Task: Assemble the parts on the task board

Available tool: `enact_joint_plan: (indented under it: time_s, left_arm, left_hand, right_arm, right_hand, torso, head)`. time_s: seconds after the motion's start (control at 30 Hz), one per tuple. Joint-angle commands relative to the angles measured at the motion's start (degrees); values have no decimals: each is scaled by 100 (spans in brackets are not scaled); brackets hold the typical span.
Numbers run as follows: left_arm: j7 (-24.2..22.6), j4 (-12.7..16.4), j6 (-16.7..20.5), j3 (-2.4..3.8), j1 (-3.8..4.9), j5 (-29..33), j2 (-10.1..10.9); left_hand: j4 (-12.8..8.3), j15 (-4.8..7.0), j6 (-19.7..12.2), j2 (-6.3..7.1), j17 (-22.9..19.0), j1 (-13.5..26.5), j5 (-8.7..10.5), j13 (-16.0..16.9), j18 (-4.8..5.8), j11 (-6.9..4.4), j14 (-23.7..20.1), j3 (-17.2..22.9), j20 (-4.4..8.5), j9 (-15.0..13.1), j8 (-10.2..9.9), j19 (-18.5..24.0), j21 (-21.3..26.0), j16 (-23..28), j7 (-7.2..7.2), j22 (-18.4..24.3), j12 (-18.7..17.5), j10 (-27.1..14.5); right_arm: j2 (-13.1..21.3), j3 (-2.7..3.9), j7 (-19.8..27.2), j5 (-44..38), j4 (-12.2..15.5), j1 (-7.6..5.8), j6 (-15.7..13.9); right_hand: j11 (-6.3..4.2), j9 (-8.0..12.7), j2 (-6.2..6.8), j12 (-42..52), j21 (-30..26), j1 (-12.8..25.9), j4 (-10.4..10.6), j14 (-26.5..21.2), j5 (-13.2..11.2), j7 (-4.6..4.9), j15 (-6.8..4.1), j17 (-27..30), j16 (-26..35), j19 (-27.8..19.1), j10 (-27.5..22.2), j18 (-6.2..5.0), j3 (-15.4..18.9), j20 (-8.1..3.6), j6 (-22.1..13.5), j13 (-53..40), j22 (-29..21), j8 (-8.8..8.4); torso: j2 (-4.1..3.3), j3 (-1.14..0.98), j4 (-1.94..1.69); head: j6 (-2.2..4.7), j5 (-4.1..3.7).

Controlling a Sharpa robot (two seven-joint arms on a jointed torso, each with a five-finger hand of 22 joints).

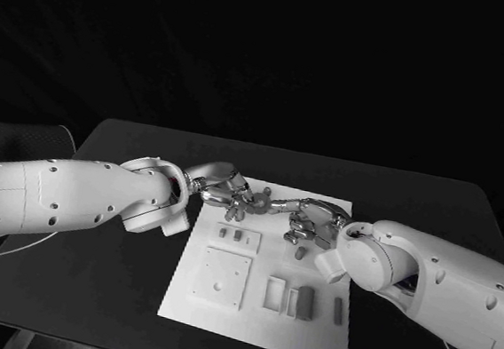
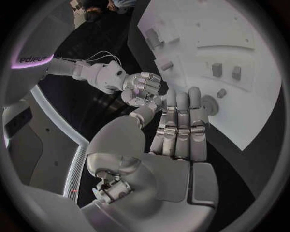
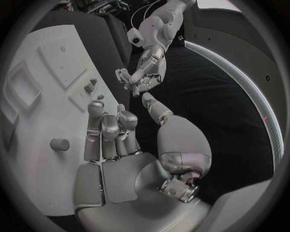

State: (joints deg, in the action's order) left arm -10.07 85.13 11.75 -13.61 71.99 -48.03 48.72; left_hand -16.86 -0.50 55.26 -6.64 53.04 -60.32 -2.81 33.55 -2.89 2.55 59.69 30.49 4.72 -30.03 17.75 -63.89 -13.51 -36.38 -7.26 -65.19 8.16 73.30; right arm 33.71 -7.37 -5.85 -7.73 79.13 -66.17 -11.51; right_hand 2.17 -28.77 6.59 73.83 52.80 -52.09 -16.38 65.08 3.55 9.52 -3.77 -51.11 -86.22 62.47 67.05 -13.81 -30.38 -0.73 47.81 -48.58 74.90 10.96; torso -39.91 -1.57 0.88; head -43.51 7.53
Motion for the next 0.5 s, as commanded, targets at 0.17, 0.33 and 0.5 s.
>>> enact_joint_plan:
  time_s: [0.17, 0.33, 0.5]
  left_arm:
    - [-84, 34, 86, 4, 3, -180, -23]
    - [-72, 49, 105, 4, 3, -180, -23]
    - [-56, 57, 109, 4, 3, -180, -27]
  left_hand:
    - [15, 0, 35, -3, 10, -74, 0, -6, -82, -7, 49, 23, 37, -11, 29, -22, -25, -29, -16, -16, -8, 38]
    - [17, 1, 34, -2, 10, -77, 0, -7, -82, -6, 50, 22, 37, -12, 29, -24, -27, -29, -17, -19, -9, 40]
    - [18, 1, 34, -1, 10, -79, 0, -8, -81, -6, 51, 22, 37, -12, 28, -24, -28, -30, -17, -22, -10, 42]
  right_arm:
    - [-84, 7, 95, 91, -1, 2, -236]
    - [-133, 15, 84, 65, -36, 2, -247]
    - [-177, 19, 53, 14, -79, 2, -263]
  right_hand:
    - [50, -38, -37, 74, 20, -182, -23, -23, 22, -31, 38, -18, -22, 0, -109, -119, 21, 6, 79, -16, 74, 75]
    - [9, -102, -107, 98, 26, -369, -34, -33, 6, -73, -3, -24, -27, -13, -123, -119, 33, 12, 160, -9, 84, 160]
    - [-5, -131, -125, 105, 27, -390, -25, -37, 4, -88, -14, -26, -28, -20, -127, -119, 67, 22, 193, -4, 87, 195]
  torso:
    - [1, 1, 5]
    - [1, 1, 5]
    - [1, 2, 1]
  head:
    - [1, -2]
    - [1, -2]
    - [-4, -4]
